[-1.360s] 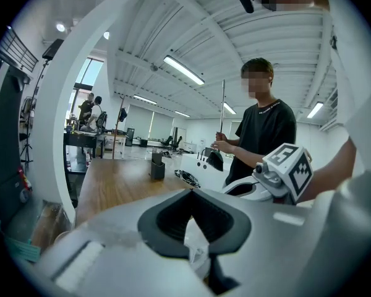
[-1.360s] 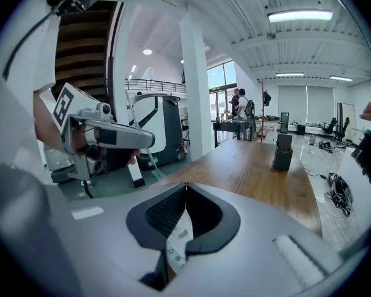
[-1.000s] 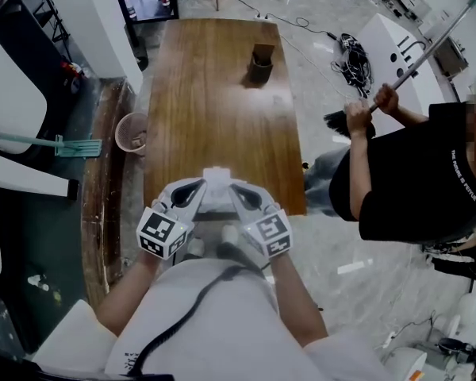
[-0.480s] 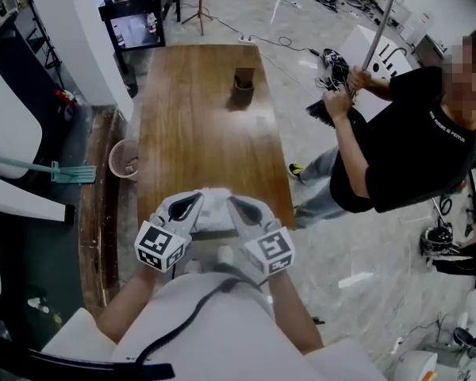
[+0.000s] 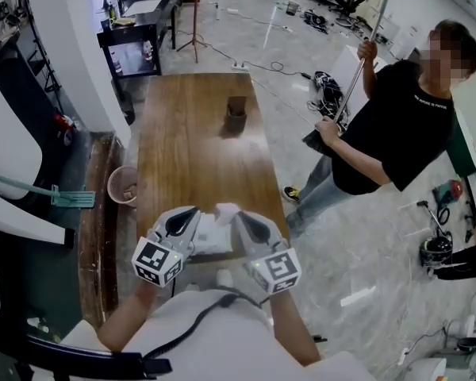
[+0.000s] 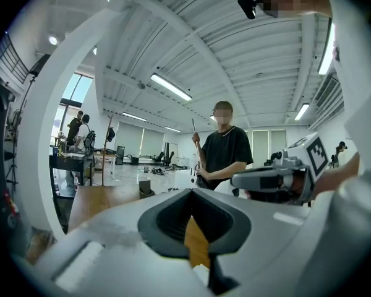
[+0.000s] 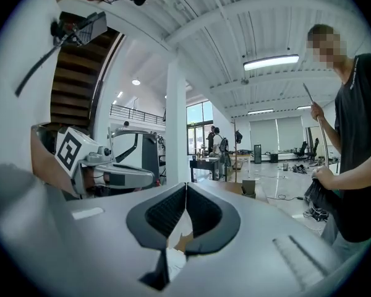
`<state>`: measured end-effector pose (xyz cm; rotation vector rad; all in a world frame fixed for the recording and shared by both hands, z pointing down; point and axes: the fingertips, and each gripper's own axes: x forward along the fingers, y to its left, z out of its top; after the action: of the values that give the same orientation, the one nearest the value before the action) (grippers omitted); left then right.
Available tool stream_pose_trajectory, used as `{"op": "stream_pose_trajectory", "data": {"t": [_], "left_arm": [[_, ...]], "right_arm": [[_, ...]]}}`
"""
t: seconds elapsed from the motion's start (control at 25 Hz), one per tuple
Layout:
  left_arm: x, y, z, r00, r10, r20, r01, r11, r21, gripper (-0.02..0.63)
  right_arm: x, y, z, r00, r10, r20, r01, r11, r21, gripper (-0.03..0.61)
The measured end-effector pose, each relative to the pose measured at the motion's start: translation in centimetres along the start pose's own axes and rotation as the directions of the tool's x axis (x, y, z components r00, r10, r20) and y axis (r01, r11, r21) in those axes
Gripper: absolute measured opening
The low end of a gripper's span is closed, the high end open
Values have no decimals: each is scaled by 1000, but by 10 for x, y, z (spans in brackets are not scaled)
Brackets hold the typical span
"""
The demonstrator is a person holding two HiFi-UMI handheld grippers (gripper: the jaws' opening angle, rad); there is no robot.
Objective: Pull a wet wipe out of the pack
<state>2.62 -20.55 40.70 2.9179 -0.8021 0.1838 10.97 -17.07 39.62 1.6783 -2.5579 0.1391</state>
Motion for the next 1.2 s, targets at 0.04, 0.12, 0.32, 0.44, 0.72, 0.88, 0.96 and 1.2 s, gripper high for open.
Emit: {"op": "stream_pose_trajectory", "data": {"t": [0.04,0.12,0.32,0.44,0.72,0.88,0.96,1.2], "left_arm": [[-1,1,4,1000,6,4,-6,1000,3,5],[-3,4,11,1000,17,15,-17,1000,5,5],[-8,12,29,998,37,49,-37,999,2,5],[-9,14,39,997,45,67,-45,999,1,5],[-9,11,46,995,46,85,-47,999,9,5],[-9,8,47,995,44,86,-45,999,9,5],[-11,8,46,995,48,85,-49,999,7,5],[-17,11,43,995,62,83,-62,998,-1,5]], "right_arm": [[-3,-2,5,1000,-9,12,9,1000,0,12],[-10,-9,14,999,-31,32,31,999,8,12],[-27,-24,35,993,-91,81,89,996,30,12],[-34,-29,43,989,-111,98,108,994,35,12],[-39,-29,44,987,-121,105,117,992,39,11],[-42,-31,48,986,-128,110,125,992,32,11],[-41,-30,49,986,-126,113,123,992,32,11],[-38,-27,49,986,-116,117,113,993,30,11]]}}
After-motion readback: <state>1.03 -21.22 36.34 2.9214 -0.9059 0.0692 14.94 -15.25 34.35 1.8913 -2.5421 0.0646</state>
